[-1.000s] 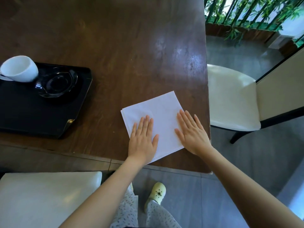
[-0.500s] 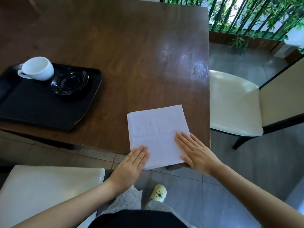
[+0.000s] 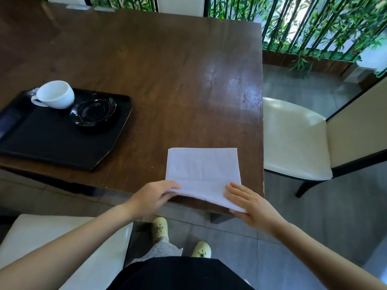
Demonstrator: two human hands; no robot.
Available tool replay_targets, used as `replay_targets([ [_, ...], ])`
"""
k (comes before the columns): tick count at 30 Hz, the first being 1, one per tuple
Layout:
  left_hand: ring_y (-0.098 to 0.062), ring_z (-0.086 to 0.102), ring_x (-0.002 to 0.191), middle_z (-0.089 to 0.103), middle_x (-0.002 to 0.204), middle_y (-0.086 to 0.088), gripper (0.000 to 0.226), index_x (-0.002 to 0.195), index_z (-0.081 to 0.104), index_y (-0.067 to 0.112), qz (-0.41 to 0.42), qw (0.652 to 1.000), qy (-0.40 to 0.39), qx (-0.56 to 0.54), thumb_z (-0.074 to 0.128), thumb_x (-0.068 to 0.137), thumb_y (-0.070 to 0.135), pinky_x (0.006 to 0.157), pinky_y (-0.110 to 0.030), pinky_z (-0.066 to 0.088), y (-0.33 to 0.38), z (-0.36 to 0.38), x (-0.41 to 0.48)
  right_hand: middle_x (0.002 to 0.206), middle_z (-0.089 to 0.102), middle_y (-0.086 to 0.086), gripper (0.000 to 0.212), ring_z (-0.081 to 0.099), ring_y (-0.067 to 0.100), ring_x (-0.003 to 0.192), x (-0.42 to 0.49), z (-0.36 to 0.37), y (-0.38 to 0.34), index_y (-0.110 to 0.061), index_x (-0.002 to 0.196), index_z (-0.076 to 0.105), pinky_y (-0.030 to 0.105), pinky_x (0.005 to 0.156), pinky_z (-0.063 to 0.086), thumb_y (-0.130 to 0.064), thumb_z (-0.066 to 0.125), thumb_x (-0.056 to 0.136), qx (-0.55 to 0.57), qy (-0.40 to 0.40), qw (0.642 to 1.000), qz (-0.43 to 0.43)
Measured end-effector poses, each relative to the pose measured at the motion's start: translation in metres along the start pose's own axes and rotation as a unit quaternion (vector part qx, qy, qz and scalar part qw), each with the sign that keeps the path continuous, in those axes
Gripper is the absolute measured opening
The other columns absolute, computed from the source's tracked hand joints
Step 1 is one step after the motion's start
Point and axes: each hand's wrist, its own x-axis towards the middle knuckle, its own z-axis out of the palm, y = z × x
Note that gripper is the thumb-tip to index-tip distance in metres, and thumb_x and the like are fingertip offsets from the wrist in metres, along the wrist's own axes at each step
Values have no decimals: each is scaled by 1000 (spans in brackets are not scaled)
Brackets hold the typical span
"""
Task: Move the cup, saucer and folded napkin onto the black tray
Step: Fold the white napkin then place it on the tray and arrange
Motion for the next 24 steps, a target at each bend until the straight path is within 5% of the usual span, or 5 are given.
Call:
replay_targets([
  [6, -14, 60, 85, 65, 91, -1, 12, 100, 62, 20, -107, 981, 78, -140, 55, 91, 25, 69, -23, 46, -7, -17, 27, 75, 72, -12, 13, 58, -8, 70, 28, -31, 5, -30, 79, 71, 13, 66, 45, -22, 64, 86, 300, 111, 917, 239],
  [10, -13, 59, 93, 62, 98, 7, 14, 104, 57, 21, -163, 949, 186, -197, 53, 92, 28, 71, -26, 49, -9, -10, 56, 77, 68, -12, 11, 58, -3, 69, 59, -35, 3, -35, 82, 66, 7, 59, 43, -29, 60, 89, 363, 168, 866, 299],
  [13, -9, 57, 93, 60, 98, 12, 11, 102, 56, 24, -202, 923, 257, -201, 52, 92, 27, 73, -23, 48, -8, 2, 78, 77, 63, 7, 18, 51, 12, 71, 82, -22, 6, -12, 86, 63, 25, 62, 38, -26, 54, 92, 345, 218, 840, 359],
  [17, -16, 56, 92, 61, 101, 1, 14, 103, 58, 14, -235, 918, 288, -138, 50, 93, 19, 75, -24, 41, -16, 13, 97, 81, 59, -3, 18, 51, 9, 69, 109, -7, 5, -10, 92, 59, 23, 61, 36, -23, 47, 94, 290, 260, 810, 438],
  [24, -24, 54, 76, 55, 104, -11, 15, 100, 53, 9, -250, 932, 253, 74, 42, 95, 19, 60, -35, 42, -23, 19, 106, 97, 63, 14, 21, 56, 30, 90, 125, 14, 8, -3, 95, 57, 41, 80, 41, -21, 46, 93, 43, 238, 854, 460],
])
